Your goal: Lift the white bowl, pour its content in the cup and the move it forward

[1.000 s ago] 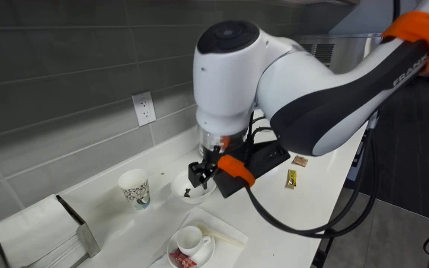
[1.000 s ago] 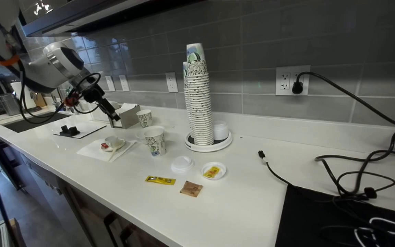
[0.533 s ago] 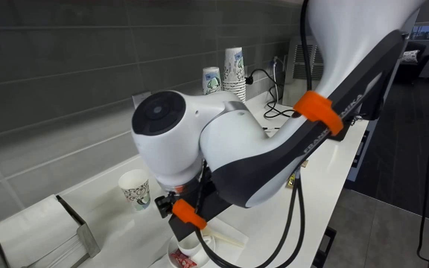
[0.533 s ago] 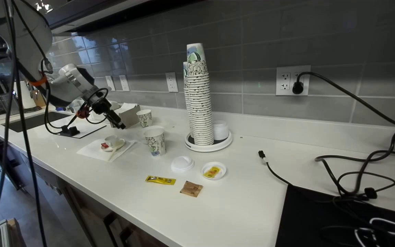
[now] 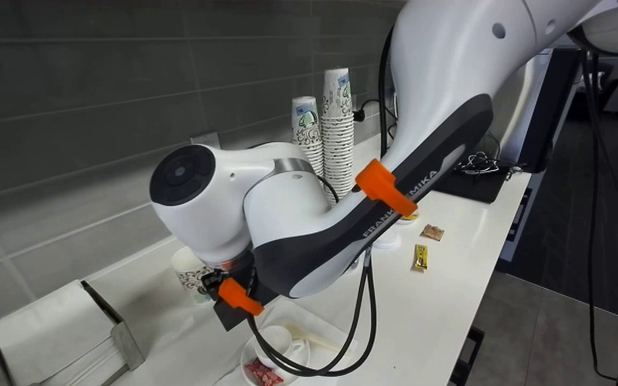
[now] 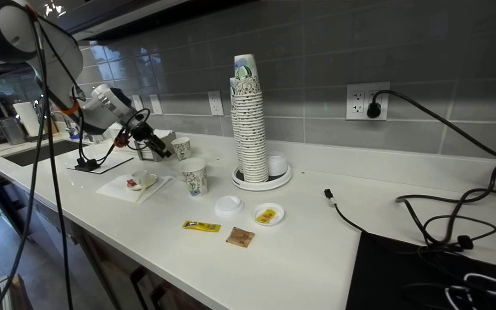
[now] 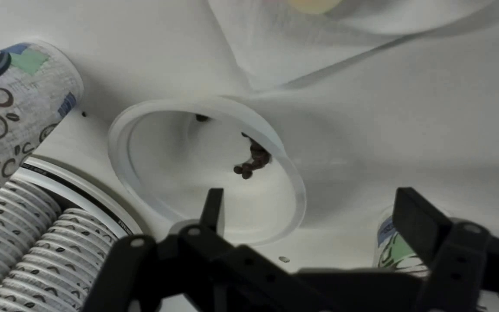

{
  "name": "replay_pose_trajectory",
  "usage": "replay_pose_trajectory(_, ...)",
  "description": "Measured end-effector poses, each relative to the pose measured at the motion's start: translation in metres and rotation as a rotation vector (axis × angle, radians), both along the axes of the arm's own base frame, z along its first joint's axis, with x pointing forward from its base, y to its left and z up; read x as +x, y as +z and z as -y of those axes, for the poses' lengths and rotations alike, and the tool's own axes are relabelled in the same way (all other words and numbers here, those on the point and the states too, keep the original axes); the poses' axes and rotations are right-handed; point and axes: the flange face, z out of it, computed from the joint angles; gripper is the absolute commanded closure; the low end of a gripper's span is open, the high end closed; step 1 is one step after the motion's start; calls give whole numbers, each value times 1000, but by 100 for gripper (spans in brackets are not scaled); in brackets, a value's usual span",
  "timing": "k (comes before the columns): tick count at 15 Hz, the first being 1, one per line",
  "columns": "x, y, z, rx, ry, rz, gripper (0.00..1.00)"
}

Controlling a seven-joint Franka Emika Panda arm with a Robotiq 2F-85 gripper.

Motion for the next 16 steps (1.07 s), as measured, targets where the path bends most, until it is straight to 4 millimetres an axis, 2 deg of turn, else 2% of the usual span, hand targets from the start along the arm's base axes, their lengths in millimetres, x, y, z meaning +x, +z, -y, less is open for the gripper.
replay_pose_trajectory(9, 30, -34, 4, -36, 40, -43, 0)
replay_pose_trajectory(10, 32, -37, 5, -42, 39, -48, 20)
replay_pose_trajectory(14, 39, -42, 8, -63, 31, -61, 50)
replay_pose_trajectory(16, 41, -41, 9, -72, 23, -73, 61)
